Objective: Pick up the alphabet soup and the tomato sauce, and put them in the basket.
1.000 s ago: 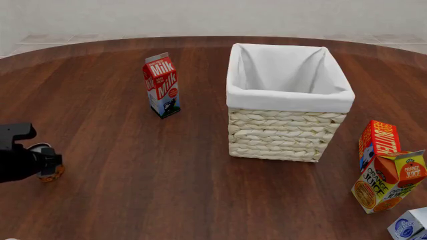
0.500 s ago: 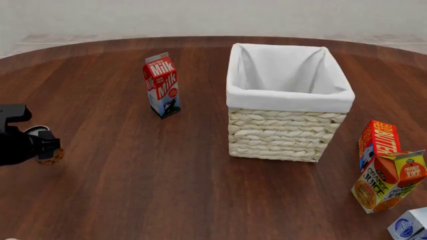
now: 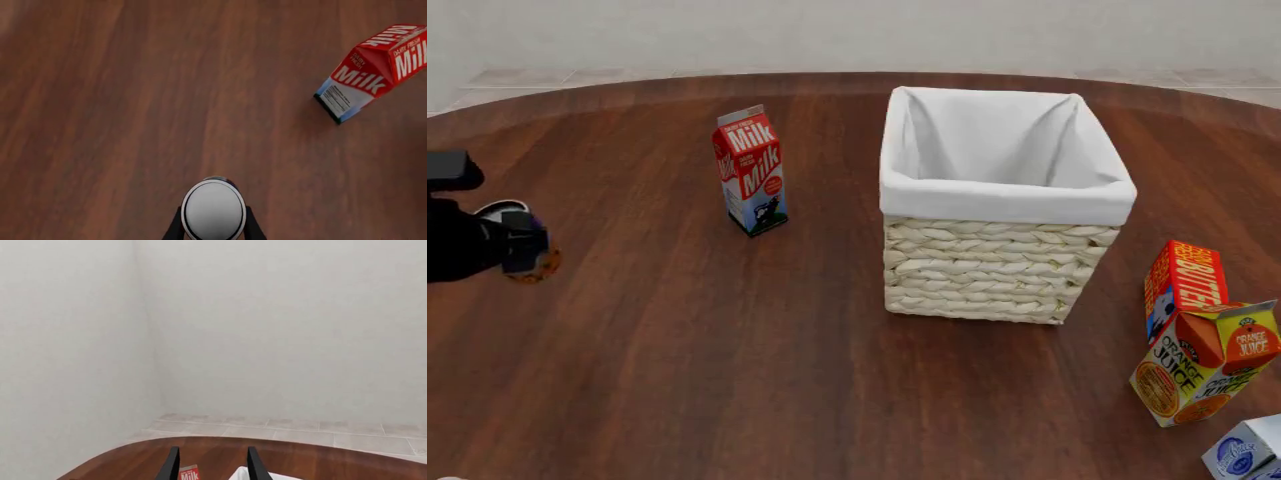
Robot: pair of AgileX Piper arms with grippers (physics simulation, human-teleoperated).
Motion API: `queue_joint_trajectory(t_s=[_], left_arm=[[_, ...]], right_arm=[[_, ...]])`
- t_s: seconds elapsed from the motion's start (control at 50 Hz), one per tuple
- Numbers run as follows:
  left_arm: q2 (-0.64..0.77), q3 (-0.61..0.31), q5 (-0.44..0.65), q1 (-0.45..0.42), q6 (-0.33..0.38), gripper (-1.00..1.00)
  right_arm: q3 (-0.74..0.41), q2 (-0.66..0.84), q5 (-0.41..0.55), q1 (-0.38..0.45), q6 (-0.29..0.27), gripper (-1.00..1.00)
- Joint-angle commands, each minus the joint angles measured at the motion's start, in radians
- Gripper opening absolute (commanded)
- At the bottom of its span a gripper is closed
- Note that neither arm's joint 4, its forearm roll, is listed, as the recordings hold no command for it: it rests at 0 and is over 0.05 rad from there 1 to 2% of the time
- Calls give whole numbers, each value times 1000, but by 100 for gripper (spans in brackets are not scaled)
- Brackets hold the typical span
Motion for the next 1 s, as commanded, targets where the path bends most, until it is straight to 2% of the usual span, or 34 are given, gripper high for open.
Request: queue_joint_trajectory(t_s=[0.02, 0.18, 0.4, 1.0], left_arm=[[-50, -66, 65, -42, 3, -100], [-85, -131, 120, -92, 2, -100], [-108, -177, 150, -134, 3, -100], [-53, -314, 195, -293, 12, -100]], right_arm=[[-1, 0, -1, 1, -2, 100], [0, -3, 1, 4, -1, 100], [-4, -6, 8, 6, -3, 100], [-21, -10, 24, 9, -8, 100]])
